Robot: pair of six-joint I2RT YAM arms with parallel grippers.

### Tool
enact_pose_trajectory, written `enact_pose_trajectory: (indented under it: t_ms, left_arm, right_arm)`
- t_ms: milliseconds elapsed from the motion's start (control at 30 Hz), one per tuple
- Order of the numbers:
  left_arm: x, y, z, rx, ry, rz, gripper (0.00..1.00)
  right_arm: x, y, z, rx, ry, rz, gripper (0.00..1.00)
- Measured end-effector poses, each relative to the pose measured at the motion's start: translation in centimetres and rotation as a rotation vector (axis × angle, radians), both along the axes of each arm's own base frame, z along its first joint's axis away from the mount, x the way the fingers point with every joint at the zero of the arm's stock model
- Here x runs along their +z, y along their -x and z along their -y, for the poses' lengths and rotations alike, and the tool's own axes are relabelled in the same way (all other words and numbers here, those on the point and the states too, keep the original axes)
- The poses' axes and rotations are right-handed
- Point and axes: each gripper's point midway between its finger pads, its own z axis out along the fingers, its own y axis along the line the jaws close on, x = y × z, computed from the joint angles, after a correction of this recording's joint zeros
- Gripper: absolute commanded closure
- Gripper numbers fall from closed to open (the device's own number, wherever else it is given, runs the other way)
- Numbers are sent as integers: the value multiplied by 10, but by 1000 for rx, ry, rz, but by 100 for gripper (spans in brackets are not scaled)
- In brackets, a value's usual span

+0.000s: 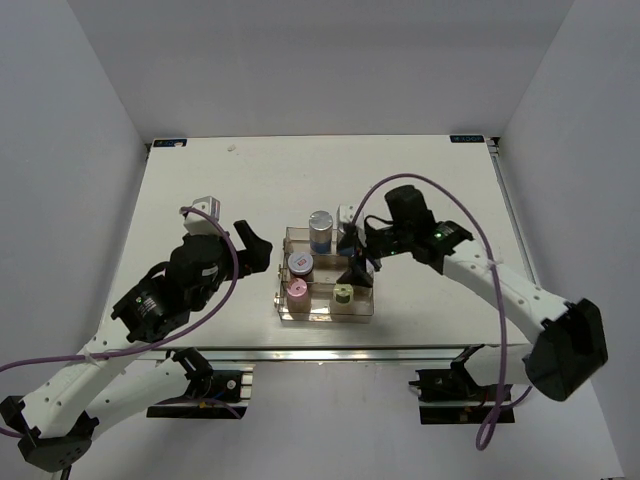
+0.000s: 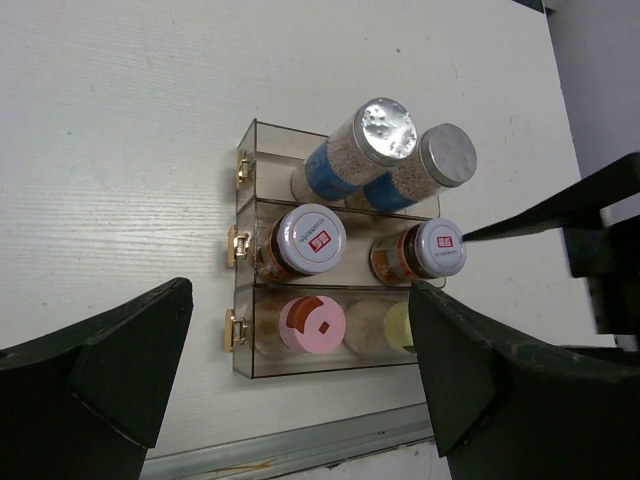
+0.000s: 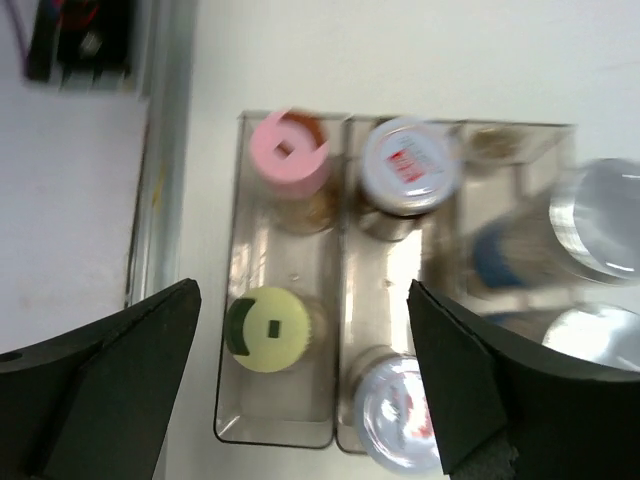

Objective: Organize the condiment bottles

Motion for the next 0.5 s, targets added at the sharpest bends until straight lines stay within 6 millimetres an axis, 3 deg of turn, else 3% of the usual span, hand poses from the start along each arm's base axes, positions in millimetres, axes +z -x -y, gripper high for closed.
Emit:
enact_pose_trajectory:
  t_ms: [133,233,400,500]
  left_arm:
    - [5,-3,3,-6,11,18,2]
    - [9,-7,11,-26,14,29,2]
    - [20,-17,28,-70,0,41,2]
    - [23,-23,36,-88,-8,55,2]
  right_arm:
    - [63,-22,5,-210,-87,38,11]
    - [94,-44,16,-402,-134,41,11]
    - [100,-71,39,-639,-117,48,11]
    - [100,-76,49,-712,-90,45,11]
